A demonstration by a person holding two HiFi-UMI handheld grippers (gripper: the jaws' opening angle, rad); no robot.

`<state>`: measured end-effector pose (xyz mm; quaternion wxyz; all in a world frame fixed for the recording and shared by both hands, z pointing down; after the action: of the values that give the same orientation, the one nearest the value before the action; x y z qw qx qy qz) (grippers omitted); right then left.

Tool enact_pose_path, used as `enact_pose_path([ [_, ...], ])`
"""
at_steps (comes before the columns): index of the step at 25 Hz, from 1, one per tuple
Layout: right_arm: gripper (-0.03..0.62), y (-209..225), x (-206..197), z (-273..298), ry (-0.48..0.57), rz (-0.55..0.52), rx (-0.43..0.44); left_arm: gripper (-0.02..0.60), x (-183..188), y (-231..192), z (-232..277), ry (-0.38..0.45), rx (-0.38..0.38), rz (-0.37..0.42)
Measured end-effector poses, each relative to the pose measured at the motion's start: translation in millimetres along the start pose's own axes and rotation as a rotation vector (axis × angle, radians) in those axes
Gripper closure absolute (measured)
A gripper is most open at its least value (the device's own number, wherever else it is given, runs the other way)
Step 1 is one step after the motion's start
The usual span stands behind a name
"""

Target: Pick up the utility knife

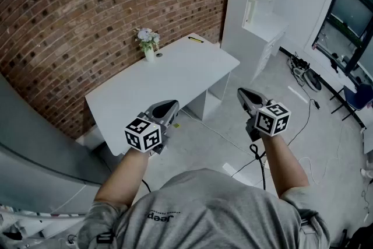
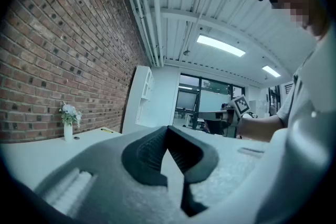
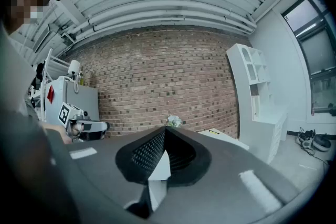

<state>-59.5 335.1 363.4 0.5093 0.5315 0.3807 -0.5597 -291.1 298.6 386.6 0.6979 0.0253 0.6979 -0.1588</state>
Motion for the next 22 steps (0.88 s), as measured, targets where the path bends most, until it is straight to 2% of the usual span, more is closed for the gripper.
enact_pose_path([
  [14, 0.586, 18, 4, -1, -0.001, 0.02, 0.005, 0.581, 5, 2, 23, -0.01, -0.018, 0.006],
  [22, 0.585, 51, 11, -19, 0.015, 0.015, 0.019, 0.581, 8, 26, 64, -0.021, -0.014, 0.03],
])
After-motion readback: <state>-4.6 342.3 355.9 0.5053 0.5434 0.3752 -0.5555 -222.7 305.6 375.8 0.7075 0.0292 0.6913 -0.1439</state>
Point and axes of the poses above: the fingertips, and each gripper's own axes: z forward along the fingers, y to its right, x out of its top, the point moved 2 cm from there along -z, backward along the fingers, and after that the axes turned 9 degrees about -x, right-handed, at the moved point
